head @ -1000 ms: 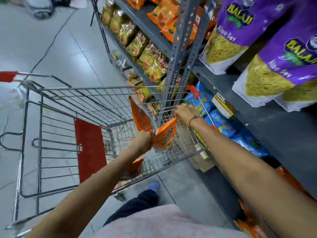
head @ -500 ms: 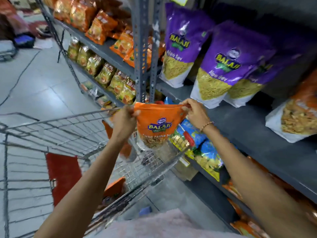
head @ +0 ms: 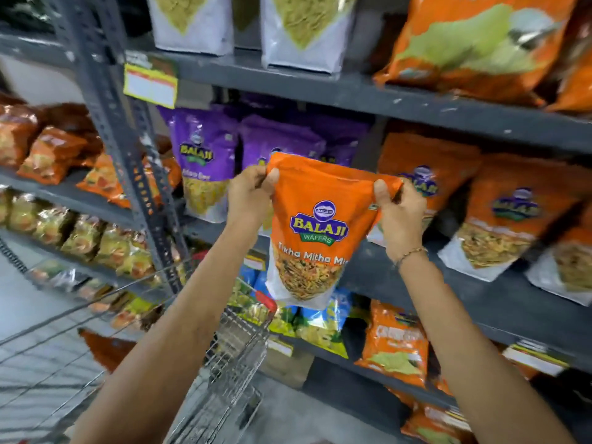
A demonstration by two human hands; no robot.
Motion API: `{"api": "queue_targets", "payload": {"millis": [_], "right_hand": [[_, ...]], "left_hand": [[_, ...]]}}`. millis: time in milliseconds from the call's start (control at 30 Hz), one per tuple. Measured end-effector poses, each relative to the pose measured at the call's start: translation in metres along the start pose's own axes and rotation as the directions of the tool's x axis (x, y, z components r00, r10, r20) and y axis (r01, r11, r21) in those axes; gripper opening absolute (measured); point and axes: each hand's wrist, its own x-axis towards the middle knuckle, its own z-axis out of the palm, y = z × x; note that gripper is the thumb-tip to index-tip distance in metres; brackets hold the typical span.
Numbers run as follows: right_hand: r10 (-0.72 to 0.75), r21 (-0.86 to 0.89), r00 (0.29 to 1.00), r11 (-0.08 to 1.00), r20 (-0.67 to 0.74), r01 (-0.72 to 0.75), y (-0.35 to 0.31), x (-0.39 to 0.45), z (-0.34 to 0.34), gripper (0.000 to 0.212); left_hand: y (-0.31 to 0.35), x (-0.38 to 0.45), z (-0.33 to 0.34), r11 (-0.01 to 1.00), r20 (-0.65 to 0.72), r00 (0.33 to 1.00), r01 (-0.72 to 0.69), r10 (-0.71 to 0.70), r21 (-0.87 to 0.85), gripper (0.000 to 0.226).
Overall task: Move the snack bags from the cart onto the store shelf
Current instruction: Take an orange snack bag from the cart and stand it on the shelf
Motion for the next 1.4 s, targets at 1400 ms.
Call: {"api": "queue_targets", "payload": {"millis": [1400], "right_hand": [[0.087, 0.053, 0.986, 0.995, -0.143, -0.080, 0.082, -0.025, -0.022, 0.011]], "left_hand": [[-0.078, -0.017, 0.120, 0.993, 0.155, 0.984, 0.080, -0.093, 0.087, 0.007]]}}
